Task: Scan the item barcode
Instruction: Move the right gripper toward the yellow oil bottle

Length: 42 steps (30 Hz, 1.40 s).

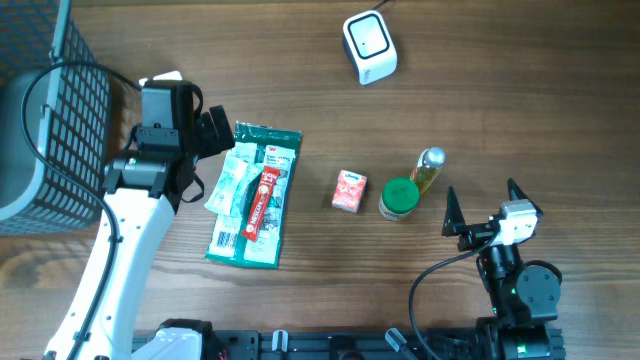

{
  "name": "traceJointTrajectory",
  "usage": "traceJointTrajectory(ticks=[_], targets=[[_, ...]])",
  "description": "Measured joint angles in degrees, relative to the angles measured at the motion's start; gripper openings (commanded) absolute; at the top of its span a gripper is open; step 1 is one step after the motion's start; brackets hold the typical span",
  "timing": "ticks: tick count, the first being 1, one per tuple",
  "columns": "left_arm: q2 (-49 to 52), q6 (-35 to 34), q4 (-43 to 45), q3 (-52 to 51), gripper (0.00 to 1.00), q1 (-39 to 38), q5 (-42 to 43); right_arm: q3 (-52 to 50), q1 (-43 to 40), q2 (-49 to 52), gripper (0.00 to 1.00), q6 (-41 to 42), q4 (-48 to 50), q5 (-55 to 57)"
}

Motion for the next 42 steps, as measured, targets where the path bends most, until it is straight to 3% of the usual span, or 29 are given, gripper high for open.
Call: traceJointTrajectory(ticks=[10,13,18,21,24,31,35,37,42], targets=[[0.00,0.00,-0.02,0.00,1.00,0.00,0.02,0.00,0.00,0.02,1.00,0.07,0.79,-1.84],[0.00,0.00,-0.02,0.00,1.00,0.00,0.00,0.04,0.00,0.00,1.00,4.22,-0.28,-4.81],[0.00,0.00,-0.04,0.00,1.00,0.00,0.02,6.34,0.00,0.24,1.00,7.26,-12.74,-4.26],[0.00,0.00,-0.07,0.00,1.00,0.00,0.00,19.45,0.00,3.23,1.00,7.82,-20.74,-2.80],[0.00,0.00,-0.17,0.00,1.00,0.00,0.02,37.16,0.00,12.00,1.00,7.91,-31.65,-2.16],[0.00,0.00,-0.20,0.00,1.00,0.00,0.00,74.29,-0.17,44.83,1.00,8.33,-63.69,-2.12],[0.00,0.00,-0.15,0.00,1.00,0.00,0.00,80.11,-0.26,58.34,1.00,8.66,-66.18,-8.85],[0.00,0.00,-0.17,0.00,1.00,0.00,0.02,80.08,-0.26,62.93,0.88,8.70,-67.19,-13.27],[0.00,0.00,-0.17,0.00,1.00,0.00,0.02,80.08,-0.17,71.76,0.89,15.02,-69.22,-15.04]])
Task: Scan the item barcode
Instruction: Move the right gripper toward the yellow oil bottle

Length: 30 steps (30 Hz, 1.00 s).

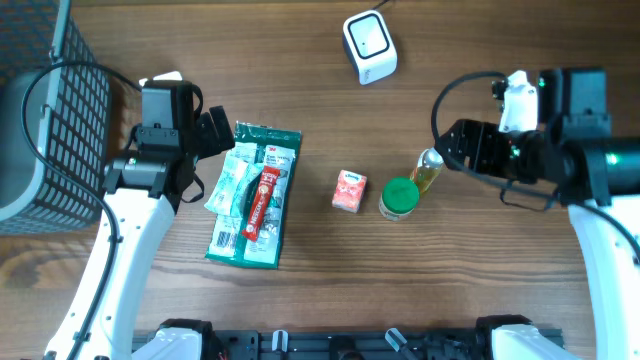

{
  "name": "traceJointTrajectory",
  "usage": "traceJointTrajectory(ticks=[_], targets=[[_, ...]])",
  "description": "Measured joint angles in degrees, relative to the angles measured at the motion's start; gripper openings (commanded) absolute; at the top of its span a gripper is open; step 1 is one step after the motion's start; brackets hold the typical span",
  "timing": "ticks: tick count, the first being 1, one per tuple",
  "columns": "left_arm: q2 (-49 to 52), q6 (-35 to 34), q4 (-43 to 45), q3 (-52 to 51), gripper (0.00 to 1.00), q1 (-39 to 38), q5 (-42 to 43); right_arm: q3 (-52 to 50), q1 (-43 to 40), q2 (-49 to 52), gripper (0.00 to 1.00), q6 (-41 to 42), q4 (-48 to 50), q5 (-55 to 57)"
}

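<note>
A small bottle of yellow liquid (429, 170) lies at the centre right, next to a green-lidded jar (399, 198) and a small pink box (349, 190). My right gripper (447, 152) sits just right of the bottle's top, its jaws spread and nothing seen between them. A green packet with a red item (256, 195) lies at the centre left. My left gripper (224, 133) hovers at the packet's upper left corner; whether it is open or shut is hidden by the wrist. The white scanner (369, 45) stands at the far edge.
A dark wire basket (45, 120) fills the left side, close behind the left arm. Cables loop off both arms. Bare wood lies between the scanner and the row of small items.
My right arm has come from the table's near right edge up to the right side of the small bottle. The left arm and all items stand as before.
</note>
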Motion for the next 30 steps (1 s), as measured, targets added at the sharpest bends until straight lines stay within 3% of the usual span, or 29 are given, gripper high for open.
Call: traceJointTrajectory(ticks=[3,6,18,30], targets=[[0.00,0.00,0.02,0.00,1.00,0.00,0.00,-0.02,1.97,2.91,1.00,5.81,-1.07,5.27],[0.00,0.00,0.02,0.00,1.00,0.00,0.00,-0.02,4.85,5.46,1.00,9.90,-0.81,9.14],[0.00,0.00,0.04,0.00,1.00,0.00,-0.02,-2.38,6.01,16.41,0.89,13.99,3.54,12.09],[0.00,0.02,0.00,0.00,1.00,0.00,0.00,-4.70,8.72,19.15,0.85,14.40,8.24,12.81]])
